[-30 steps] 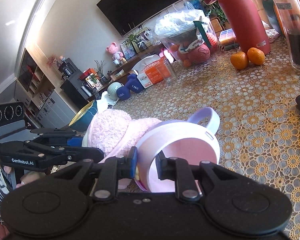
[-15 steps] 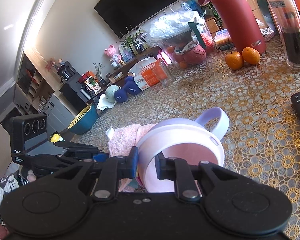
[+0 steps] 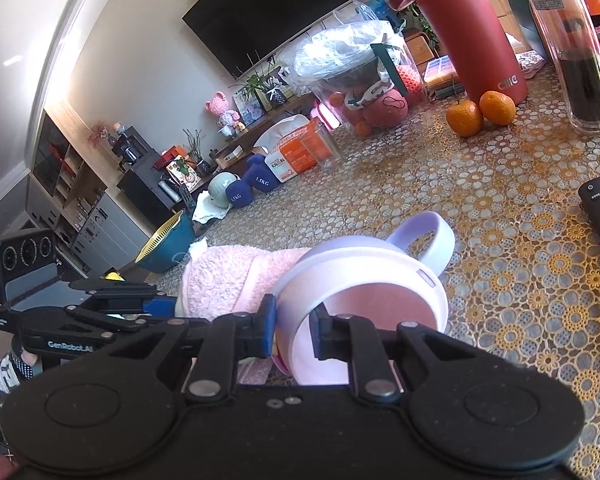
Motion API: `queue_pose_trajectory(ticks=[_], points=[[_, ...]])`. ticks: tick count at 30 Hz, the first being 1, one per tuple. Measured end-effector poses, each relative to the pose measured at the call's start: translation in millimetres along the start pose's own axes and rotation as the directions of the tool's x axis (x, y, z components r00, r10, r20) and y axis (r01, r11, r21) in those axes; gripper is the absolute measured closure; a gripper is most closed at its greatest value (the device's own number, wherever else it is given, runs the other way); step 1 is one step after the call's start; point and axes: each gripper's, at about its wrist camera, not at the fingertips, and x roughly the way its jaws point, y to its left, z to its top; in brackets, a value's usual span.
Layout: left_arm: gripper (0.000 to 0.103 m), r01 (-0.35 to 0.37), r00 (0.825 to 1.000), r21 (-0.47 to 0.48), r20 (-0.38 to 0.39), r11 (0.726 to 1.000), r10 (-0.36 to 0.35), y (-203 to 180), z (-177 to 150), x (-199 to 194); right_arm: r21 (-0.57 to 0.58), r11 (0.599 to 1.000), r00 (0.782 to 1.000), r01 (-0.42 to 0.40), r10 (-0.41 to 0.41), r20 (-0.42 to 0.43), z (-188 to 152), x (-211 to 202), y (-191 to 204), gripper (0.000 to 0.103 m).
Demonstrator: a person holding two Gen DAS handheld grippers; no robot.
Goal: Organize objects
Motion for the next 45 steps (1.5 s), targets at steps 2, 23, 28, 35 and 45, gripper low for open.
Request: queue_pose_trajectory(ticks=[2,23,28,35,45], points=[[0.07,0.015,1.0,0.013,0.018,1.0,-0.016,-7.5,4.4,-6.2,0.011,1.0,1.0,0.001,-0.001,0.003,0.1,-0.9,-0.9,0.086],[0.07,0.037,0.998,0.043,-0.048,0.998,-0.035,-14.7,-4.0,26.4,0.062,0.998,1.0,-0.01,0.008,0.026,3.5,-2.2,-12.7,0.087],[0.07,0.039,0.996,0.031,-0.077,0.999,-0.037,-8.4,-8.1,34.6,0.055,0.999,1.0,-0.002,0.001,0.021,4.0,-2.1,-12.2,0.087],[0.07,-0.006,0.992,0.02,-0.124,1.0,0.009,1.8,-14.3,53.1,0.04,0.999,1.0,0.013,-0.013,-0.009,2.5,4.5,-10.0,0.092],[0.07,-0.003,0.997,0.018,-0.073,1.0,0.004,2.4,-3.8,25.9,-0.001,0.999,0.998,0.054,-0.054,-0.025,-0.3,1.5,-3.8,0.093]])
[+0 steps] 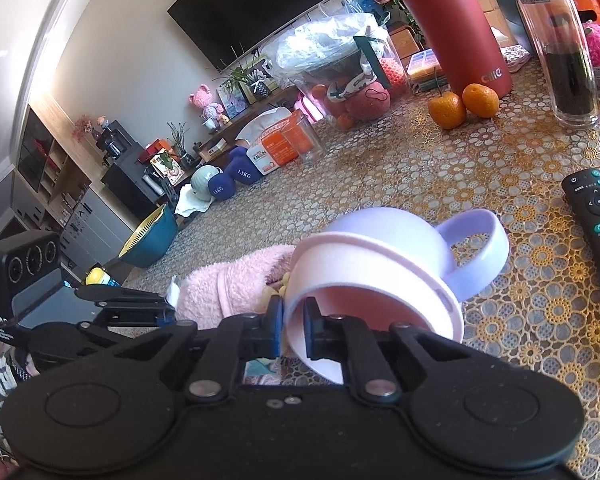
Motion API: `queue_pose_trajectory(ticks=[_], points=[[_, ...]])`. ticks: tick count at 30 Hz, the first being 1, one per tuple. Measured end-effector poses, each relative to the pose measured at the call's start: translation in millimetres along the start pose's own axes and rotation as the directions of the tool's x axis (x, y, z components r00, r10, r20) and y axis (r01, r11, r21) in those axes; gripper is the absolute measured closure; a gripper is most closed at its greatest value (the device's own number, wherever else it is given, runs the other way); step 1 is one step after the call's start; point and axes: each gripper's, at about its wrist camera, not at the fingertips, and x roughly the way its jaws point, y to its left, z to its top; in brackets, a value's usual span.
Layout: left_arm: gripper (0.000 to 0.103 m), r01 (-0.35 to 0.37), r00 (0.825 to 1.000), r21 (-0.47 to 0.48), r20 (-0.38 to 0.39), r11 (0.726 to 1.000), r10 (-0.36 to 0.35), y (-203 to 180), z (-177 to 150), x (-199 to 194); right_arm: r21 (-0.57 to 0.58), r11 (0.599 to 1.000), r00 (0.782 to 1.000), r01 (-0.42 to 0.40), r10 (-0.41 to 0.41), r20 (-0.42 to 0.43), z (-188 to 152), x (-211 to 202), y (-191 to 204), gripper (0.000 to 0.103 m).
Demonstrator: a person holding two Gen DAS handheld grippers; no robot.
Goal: Organize objects
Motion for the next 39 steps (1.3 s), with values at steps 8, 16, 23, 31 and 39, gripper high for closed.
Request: queue_pose_trajectory(ticks=[8,16,23,31,39], points=[[0.07,0.01,0.992,0.075,0.124,0.997,-0.019,-18.7,38.6,-41.9,0.013,0.999,0.997,0.046,-0.047,0.055,1.3,-7.9,1.4,0.086],[0.07,-0.021,0.994,0.113,0.113,0.993,0.008,-23.8,63.1,-25.9,-0.001,0.997,0.994,0.074,-0.073,0.083,-0.8,-7.5,-0.1,0.085],[0.052,-0.036,0.999,0.051,0.018,0.998,0.035,-9.9,34.8,-7.9,-0.032,0.996,0.994,0.08,-0.077,0.08,-2.3,-8.1,4.2,0.083],[0.027,-0.025,0.99,-0.024,-0.137,0.999,0.022,-5.2,-7.1,20.6,-0.025,0.996,0.994,0.081,-0.079,0.078,-3.0,-6.2,1.2,0.082],[0.049,-0.06,0.988,-0.055,-0.146,0.997,0.052,-4.0,-10.1,43.2,-0.028,0.995,0.992,0.098,-0.096,0.076,-4.4,-2.7,0.7,0.082]])
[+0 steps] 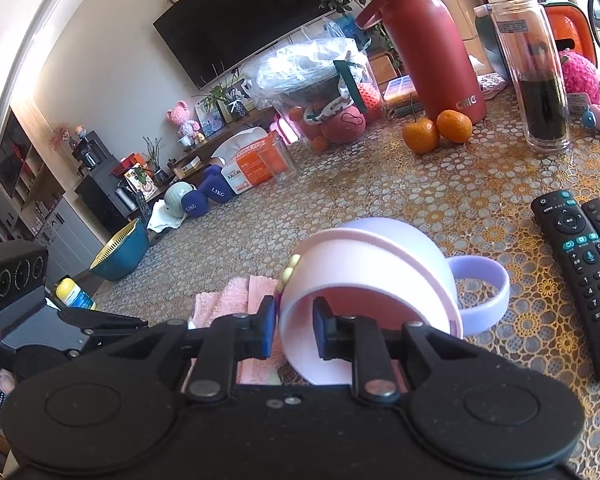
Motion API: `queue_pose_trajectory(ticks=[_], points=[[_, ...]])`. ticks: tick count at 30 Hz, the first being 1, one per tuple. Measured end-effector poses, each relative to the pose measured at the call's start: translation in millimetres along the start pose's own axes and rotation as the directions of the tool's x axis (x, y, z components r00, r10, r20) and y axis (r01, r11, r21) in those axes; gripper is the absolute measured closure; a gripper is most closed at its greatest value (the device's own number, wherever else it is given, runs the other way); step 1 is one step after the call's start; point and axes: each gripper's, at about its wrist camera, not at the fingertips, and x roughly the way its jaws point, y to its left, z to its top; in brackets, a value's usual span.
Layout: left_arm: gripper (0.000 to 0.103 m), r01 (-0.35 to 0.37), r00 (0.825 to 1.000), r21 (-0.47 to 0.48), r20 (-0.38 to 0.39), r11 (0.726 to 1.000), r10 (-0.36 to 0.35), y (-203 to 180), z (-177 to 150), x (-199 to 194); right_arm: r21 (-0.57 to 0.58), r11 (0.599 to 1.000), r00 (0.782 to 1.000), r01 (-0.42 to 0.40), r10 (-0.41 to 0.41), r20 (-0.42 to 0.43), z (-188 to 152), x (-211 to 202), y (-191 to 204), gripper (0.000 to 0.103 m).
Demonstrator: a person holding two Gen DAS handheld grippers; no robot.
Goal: Organize objects
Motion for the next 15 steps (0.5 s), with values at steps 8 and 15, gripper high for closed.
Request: queue_pose_trajectory(ticks=[8,15], points=[[0.07,-0.011,0.997,-0.038,0.074,0.999,0.013,4.3,1.4,-15.4,-0.035,0.999,1.0,0.012,-0.011,0.01,-1.3,5.2,5.1,0.085],[0.071,0.033,0.981,-0.008,0.191,0.999,-0.031,-1.0,30.7,-59.5,-0.178,0.983,0.999,0.035,-0.037,-0.006,-9.5,8.0,25.3,0.092]])
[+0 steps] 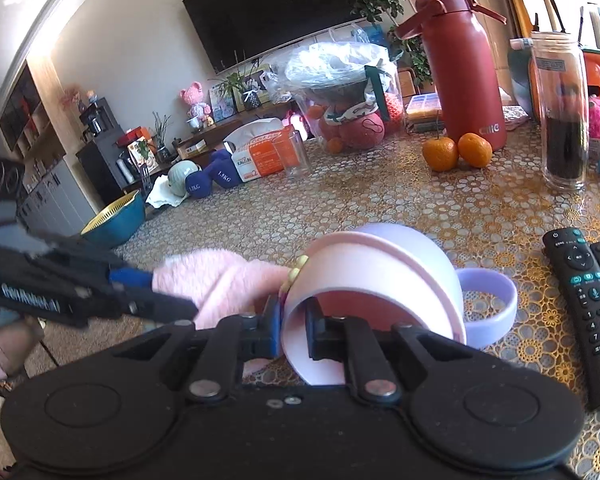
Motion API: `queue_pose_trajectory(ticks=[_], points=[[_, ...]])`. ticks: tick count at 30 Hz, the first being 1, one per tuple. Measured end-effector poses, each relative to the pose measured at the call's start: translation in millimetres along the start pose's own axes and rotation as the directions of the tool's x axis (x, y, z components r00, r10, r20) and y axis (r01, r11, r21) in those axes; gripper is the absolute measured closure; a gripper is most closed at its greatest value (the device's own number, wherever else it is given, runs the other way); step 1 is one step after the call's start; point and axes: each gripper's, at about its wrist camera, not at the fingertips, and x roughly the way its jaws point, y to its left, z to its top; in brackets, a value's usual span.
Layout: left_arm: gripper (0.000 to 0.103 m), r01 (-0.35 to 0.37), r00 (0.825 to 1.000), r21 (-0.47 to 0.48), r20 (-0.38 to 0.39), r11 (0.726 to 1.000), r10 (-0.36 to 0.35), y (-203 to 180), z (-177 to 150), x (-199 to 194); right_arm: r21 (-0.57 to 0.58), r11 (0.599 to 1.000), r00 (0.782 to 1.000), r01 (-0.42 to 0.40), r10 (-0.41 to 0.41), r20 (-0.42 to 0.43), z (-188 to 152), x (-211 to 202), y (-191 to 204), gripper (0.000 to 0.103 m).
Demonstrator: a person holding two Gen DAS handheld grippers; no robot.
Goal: Organize objects
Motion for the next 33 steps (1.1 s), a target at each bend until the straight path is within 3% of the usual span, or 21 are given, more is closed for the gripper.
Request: queue_pose_trajectory(ticks=[5,11,33], points=[[0.071,0.043,0.998,0.081,0.036,0.996,-0.046,-27.2,20.4,-7.9,-0.076,0.997,1.0,-0.019,0.017,-0.023,-8.5,0.0,12.9,0.094],[0.071,0.032,0.999,0.155,0.037,0.987,-0.038,-48.9,27.6,8.5,-0.15,0.987,0.998,-0.053,0.045,-0.053,-12.9,-1.0,29.1,0.094],[0.072,-0.068,0.997,0.051,0.044,0.996,0.066,-2.2,49.7,32.5,-0.13,0.991,1.0,-0.015,0.015,-0.003,9.8,-13.5,11.9,0.095]])
